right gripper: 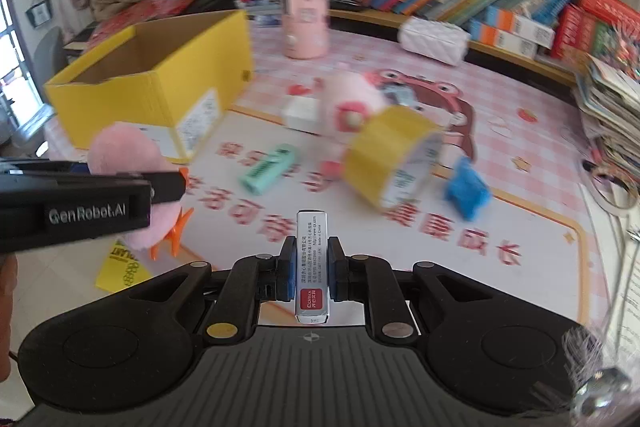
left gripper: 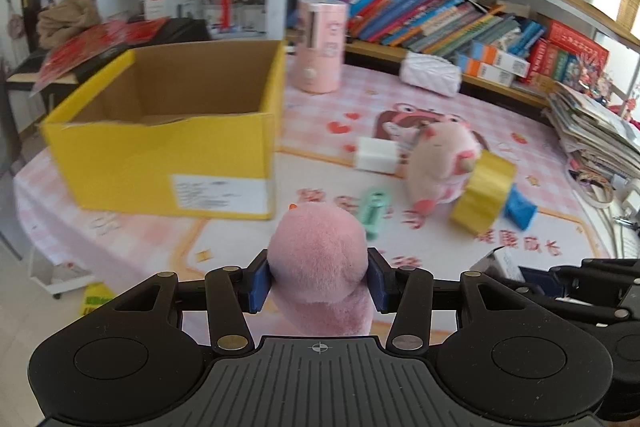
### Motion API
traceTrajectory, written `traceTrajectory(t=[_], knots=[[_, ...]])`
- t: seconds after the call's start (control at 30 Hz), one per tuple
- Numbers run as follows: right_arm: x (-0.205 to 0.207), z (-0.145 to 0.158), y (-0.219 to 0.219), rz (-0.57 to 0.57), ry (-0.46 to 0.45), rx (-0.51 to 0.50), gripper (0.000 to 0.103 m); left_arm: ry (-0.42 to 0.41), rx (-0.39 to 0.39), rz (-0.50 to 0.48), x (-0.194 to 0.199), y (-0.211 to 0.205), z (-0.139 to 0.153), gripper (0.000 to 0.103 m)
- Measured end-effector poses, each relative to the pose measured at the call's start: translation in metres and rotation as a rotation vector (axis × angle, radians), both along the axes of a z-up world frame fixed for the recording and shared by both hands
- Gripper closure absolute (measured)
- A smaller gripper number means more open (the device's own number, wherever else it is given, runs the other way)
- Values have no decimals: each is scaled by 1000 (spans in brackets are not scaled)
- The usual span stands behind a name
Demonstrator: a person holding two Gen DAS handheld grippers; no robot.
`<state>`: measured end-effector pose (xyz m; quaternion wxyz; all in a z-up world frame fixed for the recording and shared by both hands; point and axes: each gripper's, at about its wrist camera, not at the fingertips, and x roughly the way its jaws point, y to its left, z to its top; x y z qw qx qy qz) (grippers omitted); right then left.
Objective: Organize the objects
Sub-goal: 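Grasp the pink plush chick with the left tool, then carry the chick and medicine box with both tools over the yellow box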
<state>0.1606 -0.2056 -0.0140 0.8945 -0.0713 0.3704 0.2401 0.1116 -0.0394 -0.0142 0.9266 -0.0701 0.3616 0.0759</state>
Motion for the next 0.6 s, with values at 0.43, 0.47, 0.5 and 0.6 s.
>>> traceTrajectory(t=[0.43,0.47,0.5,0.6], knots=[[-76,17,118,62,-23,-3,89,-46,-6,69,-88,116,14,56],[-83,16,127,67,-22,-5,89,-44,-6,67,-94,124,14,56],[-90,15,136,69,-20,-8,89,-43,-5,63,-99,130,14,56],[-108,13,159,64,-11,-6,89,-43,2,44,-114,146,14,56]])
